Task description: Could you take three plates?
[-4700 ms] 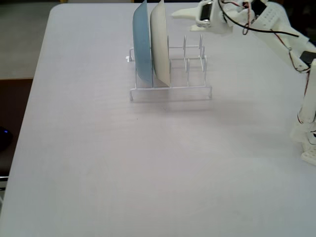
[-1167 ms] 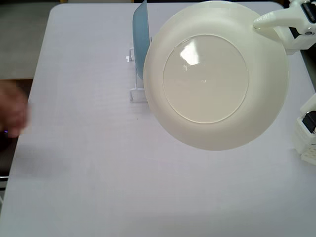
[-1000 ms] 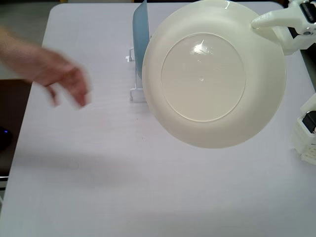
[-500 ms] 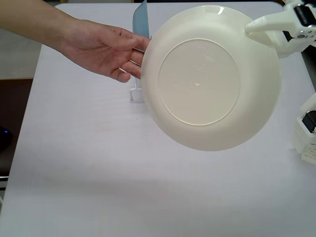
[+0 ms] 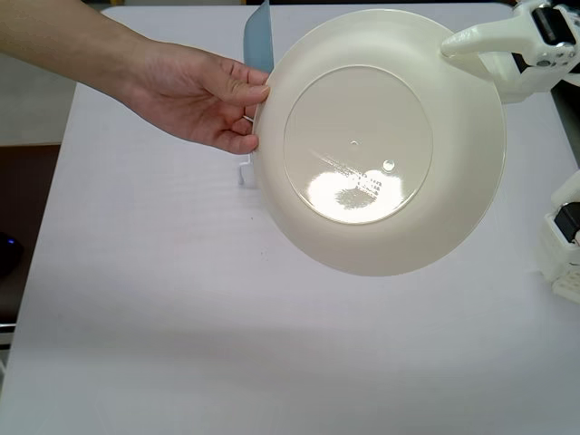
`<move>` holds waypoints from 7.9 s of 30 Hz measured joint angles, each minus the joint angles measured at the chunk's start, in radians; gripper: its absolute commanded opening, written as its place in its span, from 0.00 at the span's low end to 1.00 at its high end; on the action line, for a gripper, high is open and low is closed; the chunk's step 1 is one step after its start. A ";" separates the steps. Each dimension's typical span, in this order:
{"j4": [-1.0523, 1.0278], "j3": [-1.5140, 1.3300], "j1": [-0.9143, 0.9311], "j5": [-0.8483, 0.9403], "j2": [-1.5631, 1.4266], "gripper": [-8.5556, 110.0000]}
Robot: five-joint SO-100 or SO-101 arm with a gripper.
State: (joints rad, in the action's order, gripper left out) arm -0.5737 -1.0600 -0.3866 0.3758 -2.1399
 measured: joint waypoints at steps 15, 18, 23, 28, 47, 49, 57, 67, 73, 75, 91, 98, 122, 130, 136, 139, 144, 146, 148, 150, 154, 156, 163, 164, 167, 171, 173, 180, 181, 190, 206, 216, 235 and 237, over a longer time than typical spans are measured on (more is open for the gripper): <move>-0.104 -0.114 0.124 -0.020 -0.121 0.55; -0.164 -0.189 0.196 -0.074 -0.181 0.53; -0.241 -0.341 0.319 -0.176 -0.270 0.51; -0.279 -0.624 0.416 -0.301 -0.416 0.41; -0.132 -1.471 0.275 -0.405 -0.960 0.07; -0.132 -1.545 0.275 -0.417 -1.003 0.07; -0.123 -1.782 0.313 -0.431 -1.132 0.07; -0.115 -1.951 0.318 -0.440 -1.144 0.07; -0.058 -2.025 0.318 -0.440 -1.144 0.07; -0.054 -2.036 0.324 -0.434 -1.144 0.07; -0.032 -2.079 0.344 -0.405 -1.147 0.07; -0.043 -2.079 0.344 -0.396 -1.147 0.07; -0.044 -2.079 0.344 -0.383 -1.147 0.07; -0.044 -2.080 0.344 -0.380 -1.147 0.07; -0.044 -2.080 0.344 -0.382 -1.147 0.07; -0.044 -2.080 0.344 -0.387 -1.147 0.07; -0.044 -2.080 0.345 -0.387 -1.147 0.07; -0.044 -2.080 0.345 -0.390 -1.147 0.07; -0.044 -2.080 0.345 -0.390 -1.147 0.07; -0.044 -2.080 0.345 -0.390 -1.147 0.07; -0.044 -2.080 0.345 -0.390 -1.147 0.07; -0.044 -2.080 0.345 -0.390 -1.147 0.07; -0.049 -2.080 0.345 -0.390 -1.147 0.07; -0.049 -2.080 0.345 -0.390 -1.147 0.07; -0.049 -2.080 0.345 -0.390 -1.147 0.07; -0.049 -2.080 0.345 -0.390 -1.147 0.07; -0.049 -2.080 0.345 -0.390 -1.147 0.07; -0.049 -2.080 0.354 -0.397 -1.147 0.07; -0.049 -2.080 0.356 -0.397 -1.147 0.07; -0.060 -2.080 0.356 -0.411 -1.147 0.07; -0.063 -2.080 0.356 -0.417 -1.147 0.07; -0.063 -2.080 0.356 -0.416 -1.147 0.07; -0.063 -2.080 0.356 -0.410 -1.147 0.07; -0.063 -2.080 0.356 -0.410 -1.147 0.07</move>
State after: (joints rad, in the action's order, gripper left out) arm -0.6366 -3.1401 -0.0307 -0.0337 -3.2873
